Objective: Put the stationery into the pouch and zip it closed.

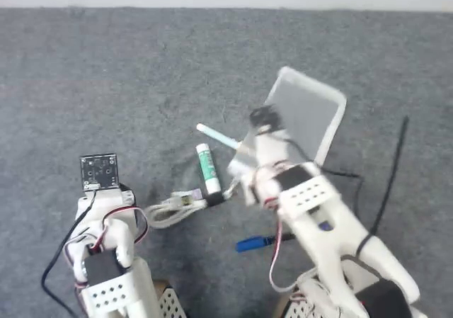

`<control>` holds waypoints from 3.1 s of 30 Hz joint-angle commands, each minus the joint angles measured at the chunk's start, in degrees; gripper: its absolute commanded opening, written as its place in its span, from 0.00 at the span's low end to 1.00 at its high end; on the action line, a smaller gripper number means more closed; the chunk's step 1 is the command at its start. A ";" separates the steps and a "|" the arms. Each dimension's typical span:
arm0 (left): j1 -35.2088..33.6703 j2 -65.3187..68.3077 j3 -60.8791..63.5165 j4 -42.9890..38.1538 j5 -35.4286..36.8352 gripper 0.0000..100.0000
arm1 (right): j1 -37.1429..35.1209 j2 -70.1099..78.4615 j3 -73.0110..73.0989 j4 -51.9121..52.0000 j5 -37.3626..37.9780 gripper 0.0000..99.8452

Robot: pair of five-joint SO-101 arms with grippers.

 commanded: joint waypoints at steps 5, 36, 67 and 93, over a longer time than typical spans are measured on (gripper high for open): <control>-0.09 -0.97 -0.66 -1.49 -0.88 0.07 | 4.97 -1.01 -3.25 0.04 4.57 0.01; 0.00 -0.97 -0.66 -1.58 -0.88 0.07 | -17.45 13.14 -12.48 1.45 -27.78 0.19; 0.00 -0.97 -0.66 -1.58 -0.88 0.07 | -15.78 25.80 -15.65 -4.62 -33.32 0.16; -0.09 -0.97 -0.66 -1.58 -0.88 0.07 | -14.55 13.14 -12.84 8.75 -7.21 0.01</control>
